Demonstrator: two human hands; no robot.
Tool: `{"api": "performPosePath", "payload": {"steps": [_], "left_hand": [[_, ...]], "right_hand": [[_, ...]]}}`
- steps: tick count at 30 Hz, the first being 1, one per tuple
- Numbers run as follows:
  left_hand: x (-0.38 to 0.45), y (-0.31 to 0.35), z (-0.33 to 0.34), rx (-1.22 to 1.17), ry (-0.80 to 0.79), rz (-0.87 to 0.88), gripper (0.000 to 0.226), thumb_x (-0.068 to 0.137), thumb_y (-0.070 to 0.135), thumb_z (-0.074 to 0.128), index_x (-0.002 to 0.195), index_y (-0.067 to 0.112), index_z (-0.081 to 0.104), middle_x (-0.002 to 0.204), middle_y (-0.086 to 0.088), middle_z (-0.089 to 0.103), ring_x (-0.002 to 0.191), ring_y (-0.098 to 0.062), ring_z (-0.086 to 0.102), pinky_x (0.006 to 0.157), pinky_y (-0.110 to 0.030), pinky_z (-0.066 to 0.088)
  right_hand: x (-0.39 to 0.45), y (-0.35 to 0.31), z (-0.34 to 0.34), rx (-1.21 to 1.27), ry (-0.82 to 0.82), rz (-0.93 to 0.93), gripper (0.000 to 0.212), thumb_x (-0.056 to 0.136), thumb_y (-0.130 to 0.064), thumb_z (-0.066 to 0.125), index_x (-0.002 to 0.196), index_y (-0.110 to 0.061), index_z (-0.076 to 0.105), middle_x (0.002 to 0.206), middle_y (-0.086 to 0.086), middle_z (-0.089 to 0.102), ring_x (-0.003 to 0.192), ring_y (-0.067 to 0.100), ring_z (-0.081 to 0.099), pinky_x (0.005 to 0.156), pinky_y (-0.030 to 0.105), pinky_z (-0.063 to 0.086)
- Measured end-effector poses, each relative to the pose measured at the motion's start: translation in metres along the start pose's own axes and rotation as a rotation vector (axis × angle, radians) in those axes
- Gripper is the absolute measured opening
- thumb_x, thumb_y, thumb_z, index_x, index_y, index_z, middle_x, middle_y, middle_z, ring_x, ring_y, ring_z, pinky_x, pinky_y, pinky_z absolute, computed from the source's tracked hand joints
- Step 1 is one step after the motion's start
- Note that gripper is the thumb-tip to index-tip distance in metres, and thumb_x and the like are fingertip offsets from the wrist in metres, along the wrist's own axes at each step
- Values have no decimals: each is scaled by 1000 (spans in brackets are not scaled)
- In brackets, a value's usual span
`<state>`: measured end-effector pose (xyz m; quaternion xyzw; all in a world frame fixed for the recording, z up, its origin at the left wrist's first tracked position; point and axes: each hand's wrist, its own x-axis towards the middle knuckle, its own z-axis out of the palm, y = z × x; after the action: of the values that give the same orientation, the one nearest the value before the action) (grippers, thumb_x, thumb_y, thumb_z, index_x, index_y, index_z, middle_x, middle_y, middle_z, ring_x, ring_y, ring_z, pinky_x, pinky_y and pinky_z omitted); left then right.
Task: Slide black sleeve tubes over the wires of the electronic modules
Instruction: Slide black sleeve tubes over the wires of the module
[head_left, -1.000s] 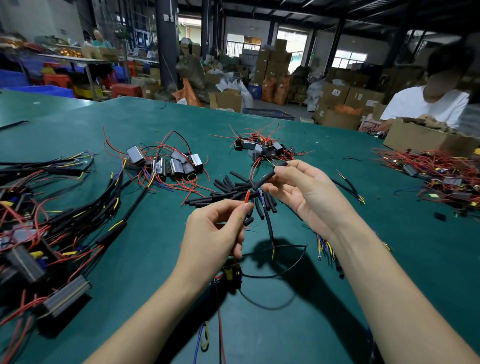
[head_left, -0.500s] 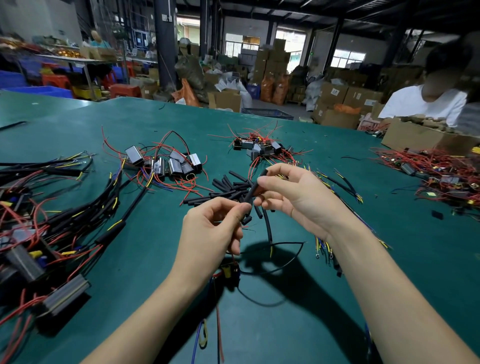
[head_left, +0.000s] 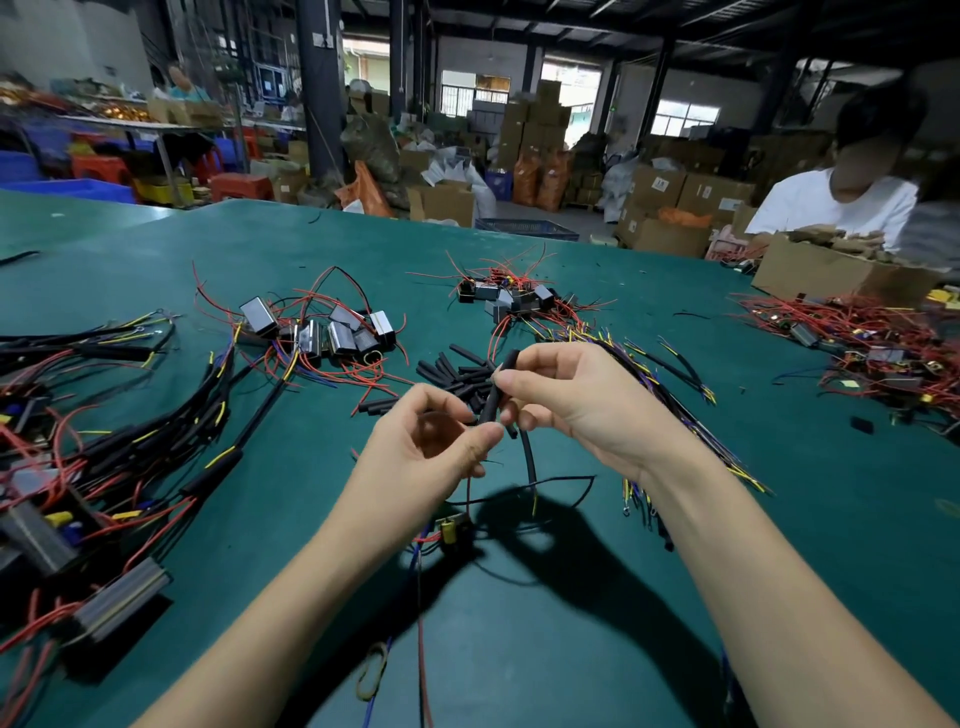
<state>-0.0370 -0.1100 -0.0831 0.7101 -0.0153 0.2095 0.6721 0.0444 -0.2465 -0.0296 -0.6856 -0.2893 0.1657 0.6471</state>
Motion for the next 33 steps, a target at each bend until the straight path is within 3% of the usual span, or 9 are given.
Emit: {"api": "performPosePath", "payload": {"steps": [3, 5, 7, 9, 16, 20, 23, 28, 33], "left_hand": [[1, 3, -15, 166, -181, -75, 30, 67, 39, 70, 88, 18, 66, 80, 2, 72, 76, -9, 65, 77, -25, 52], [1, 5, -21, 238, -254, -106, 22, 73, 33, 72, 89, 19, 70, 86, 3, 74, 76, -5, 65, 77, -24, 52], [0, 4, -20, 310, -222, -84, 5, 81, 20, 73, 86, 18, 73, 78, 6, 73, 63, 2, 61, 64, -14, 48], [-1, 1, -17, 365, -126, -42, 8, 83, 12, 71, 79, 19, 74, 68, 10, 72, 55, 8, 57, 57, -7, 40], [-2, -1, -9, 242, 40, -67, 13, 81, 9, 72, 83, 21, 71, 70, 5, 74, 66, -5, 66, 60, -18, 49], [1, -1, -13, 265, -57, -127, 19, 81, 10, 72, 94, 21, 66, 86, 5, 74, 80, -8, 66, 76, -28, 51], [0, -3, -16, 502, -126, -76, 13, 80, 28, 74, 91, 31, 69, 99, 13, 68, 97, -4, 63, 90, -26, 47], [-4, -9, -6, 583, 40, 65, 13, 81, 28, 73, 68, 24, 72, 65, 13, 69, 69, 3, 61, 70, -9, 40], [-3, -14, -4, 539, 89, 76, 25, 82, 24, 72, 60, 34, 63, 63, 22, 66, 58, 5, 58, 63, -16, 45]], "right_hand": [[1, -1, -5, -53, 67, -32, 11, 90, 2, 58, 80, -1, 60, 67, 7, 63, 54, 13, 57, 51, 17, 45], [1, -1, -6, -50, 110, -45, 9, 90, 1, 58, 82, -1, 60, 65, 7, 62, 55, 13, 58, 52, 18, 45], [2, 0, -6, -35, 125, -43, 9, 90, 1, 58, 81, -2, 60, 66, 7, 61, 55, 14, 58, 52, 17, 45], [2, 0, -4, -26, 118, -32, 11, 89, 1, 59, 79, -3, 60, 66, 6, 61, 54, 13, 59, 52, 17, 45], [1, 5, 1, -99, 20, 27, 11, 87, -2, 64, 79, -7, 59, 72, 14, 62, 60, 22, 58, 55, 22, 46], [2, 8, 1, -149, 36, 19, 16, 87, 1, 63, 74, -7, 58, 66, 11, 62, 56, 17, 59, 52, 19, 46], [3, 8, 0, -129, 104, -22, 18, 87, 2, 62, 72, -7, 60, 59, 4, 64, 53, 14, 58, 52, 18, 47], [4, 9, 1, -108, 87, -23, 16, 87, 0, 63, 73, -9, 61, 59, 2, 64, 56, 17, 59, 56, 20, 48], [3, 13, 4, -191, 27, 24, 19, 87, -1, 64, 72, -9, 56, 65, 13, 60, 56, 17, 58, 54, 19, 47]]}}
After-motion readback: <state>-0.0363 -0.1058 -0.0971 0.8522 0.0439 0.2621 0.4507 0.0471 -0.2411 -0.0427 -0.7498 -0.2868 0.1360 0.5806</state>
